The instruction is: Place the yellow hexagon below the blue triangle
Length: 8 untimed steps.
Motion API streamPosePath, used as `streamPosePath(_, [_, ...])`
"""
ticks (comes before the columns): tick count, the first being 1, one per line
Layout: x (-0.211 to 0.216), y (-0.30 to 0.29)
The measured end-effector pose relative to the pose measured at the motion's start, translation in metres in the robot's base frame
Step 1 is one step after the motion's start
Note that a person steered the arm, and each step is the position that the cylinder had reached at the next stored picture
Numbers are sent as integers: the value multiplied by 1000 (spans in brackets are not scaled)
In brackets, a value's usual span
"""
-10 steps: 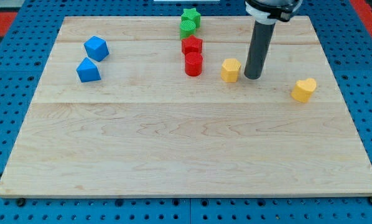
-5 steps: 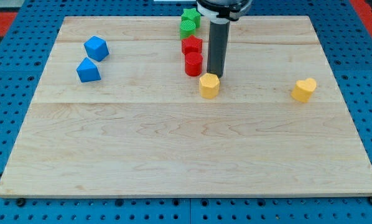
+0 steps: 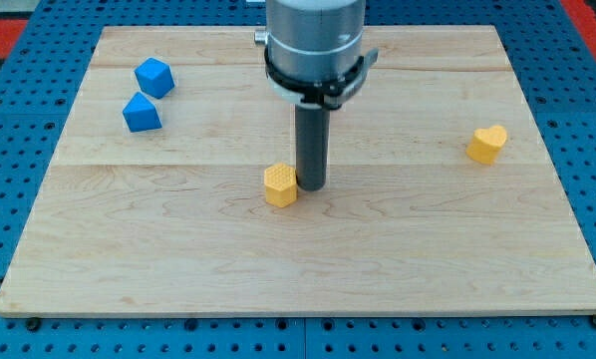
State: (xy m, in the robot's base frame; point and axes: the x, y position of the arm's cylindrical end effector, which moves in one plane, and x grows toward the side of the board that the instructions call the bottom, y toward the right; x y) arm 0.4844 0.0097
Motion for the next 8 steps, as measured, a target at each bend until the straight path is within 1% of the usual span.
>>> streamPosePath(1, [22,-1])
streamPosePath(2, [10,-36])
streamPosePath(3, [-11,-75])
streamPosePath(6, [-39,-59])
streamPosePath(8, [-66,-38])
